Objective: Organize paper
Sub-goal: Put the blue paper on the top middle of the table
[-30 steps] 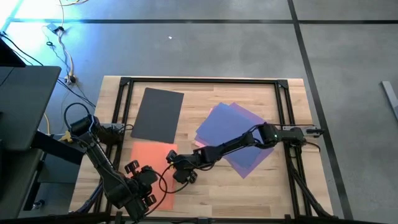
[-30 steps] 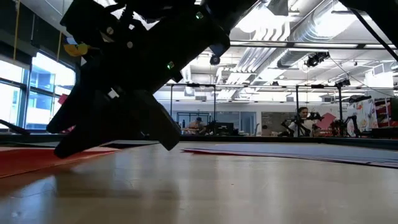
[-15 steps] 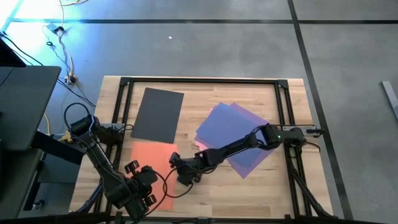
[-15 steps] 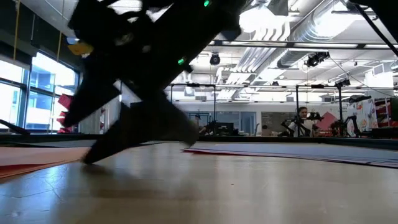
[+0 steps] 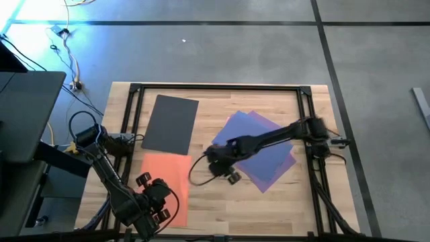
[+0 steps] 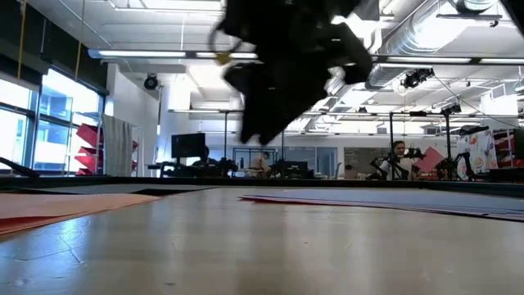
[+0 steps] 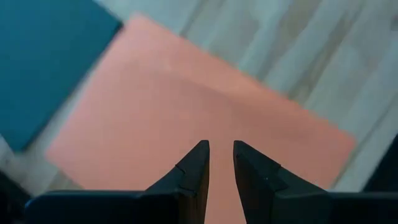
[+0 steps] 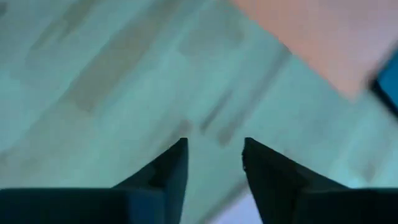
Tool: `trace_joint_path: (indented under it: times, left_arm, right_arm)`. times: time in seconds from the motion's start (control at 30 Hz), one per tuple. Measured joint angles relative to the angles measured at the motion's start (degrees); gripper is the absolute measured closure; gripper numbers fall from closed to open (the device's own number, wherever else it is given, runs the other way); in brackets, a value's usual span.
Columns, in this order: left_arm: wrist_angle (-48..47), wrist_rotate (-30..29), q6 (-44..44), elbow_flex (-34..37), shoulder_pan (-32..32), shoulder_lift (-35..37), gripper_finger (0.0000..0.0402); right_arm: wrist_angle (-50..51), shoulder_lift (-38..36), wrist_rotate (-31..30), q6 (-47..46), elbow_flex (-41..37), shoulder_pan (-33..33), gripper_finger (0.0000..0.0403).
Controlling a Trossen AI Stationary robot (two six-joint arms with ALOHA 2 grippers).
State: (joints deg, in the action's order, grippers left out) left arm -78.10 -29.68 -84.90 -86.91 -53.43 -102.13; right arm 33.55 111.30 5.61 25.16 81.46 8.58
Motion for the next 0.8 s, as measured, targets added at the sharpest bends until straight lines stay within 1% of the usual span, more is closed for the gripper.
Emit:
trace_joint_path:
  times: [0.07,0.23,0.3,0.43,0.47,0.5,0.57,0.67,0.73,0.8]
  left_arm:
    - [0.0,-4.8,0.2,0.0,0.0,-0.3,0.0349]
    - [0.1,-16.6,3.1,0.0,0.6,-0.6,0.0349]
    - [0.2,-20.9,4.8,0.0,1.1,-0.7,0.0349]
    - [0.2,-27.4,7.8,0.0,2.9,-0.7,0.0349]
    - [0.2,-28.8,8.6,0.0,3.6,-0.7,0.0349]
    - [0.2,-30.2,9.3,0.0,4.3,-0.7,0.0349]
    - [0.3,-31.6,11.1,0.0,5.7,-0.7,0.0349]
    - [0.5,-32.2,14.2,0.0,8.2,-1.0,0.0349]
    - [0.8,-32.4,17.2,0.0,10.1,-1.0,0.0349]
    - [1.4,-31.9,20.8,0.0,12.0,-1.0,0.0349]
  right_arm:
    - [-3.1,-6.0,-1.4,-2.9,-8.2,-1.0,0.0326]
    - [-15.9,-23.1,-8.7,-14.5,-28.3,-1.1,0.0375]
    - [-20.3,-28.0,-8.6,-20.5,-35.8,-1.2,0.0386]
    - [-26.7,-35.4,-3.6,-30.6,-47.8,-0.8,0.0395]
    - [-26.9,-36.3,-4.0,-32.7,-50.2,-0.5,0.0396]
    - [-26.7,-37.0,-5.8,-34.9,-52.3,-0.3,0.0396]
    - [-26.7,-37.3,-12.3,-39.3,-55.2,0.5,0.0396]
    - [-26.9,-37.5,-23.2,-46.3,-57.5,2.9,0.0398]
    - [-27.1,-37.5,-26.5,-49.1,-57.7,3.9,0.04]
    - [-28.6,-37.5,-27.1,-50.5,-57.7,5.6,0.0401]
